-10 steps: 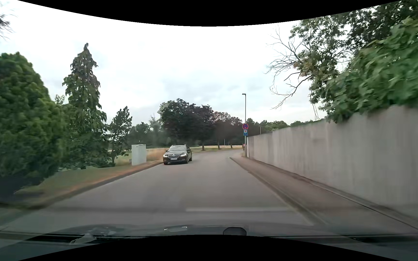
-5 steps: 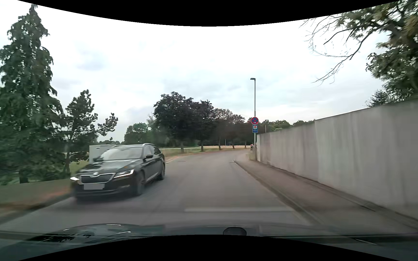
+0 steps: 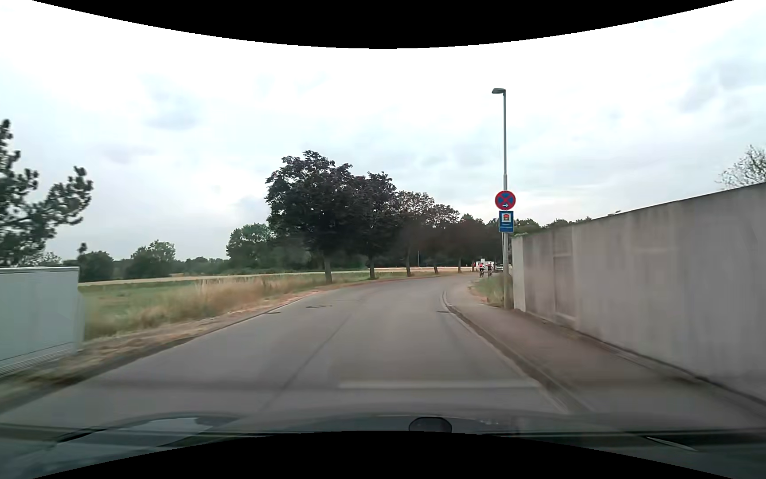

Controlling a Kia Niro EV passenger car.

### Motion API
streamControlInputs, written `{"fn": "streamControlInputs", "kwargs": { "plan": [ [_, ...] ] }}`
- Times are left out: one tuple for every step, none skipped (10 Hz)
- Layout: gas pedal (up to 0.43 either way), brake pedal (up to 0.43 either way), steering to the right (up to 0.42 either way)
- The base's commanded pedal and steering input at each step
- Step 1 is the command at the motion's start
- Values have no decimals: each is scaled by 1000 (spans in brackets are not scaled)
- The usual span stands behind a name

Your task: Follow the waypoints while adhering to traffic rules and regulations

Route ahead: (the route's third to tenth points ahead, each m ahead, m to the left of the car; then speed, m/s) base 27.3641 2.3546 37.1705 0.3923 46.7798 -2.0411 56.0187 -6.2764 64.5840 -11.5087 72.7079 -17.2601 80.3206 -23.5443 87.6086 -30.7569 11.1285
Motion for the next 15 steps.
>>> {"fn": "streamControlInputs", "kwargs": {
  "plan": [
    [59,0,-7],
    [59,0,-5],
    [59,0,-2],
    [59,0,0],
    [59,0,3],
    [59,0,7],
    [59,0,14],
    [59,0,20],
    [59,0,24],
    [59,0,29],
    [59,0,31],
    [59,0,33],
    [59,0,38],
    [59,0,42],
    [59,0,47]
  ]
}}
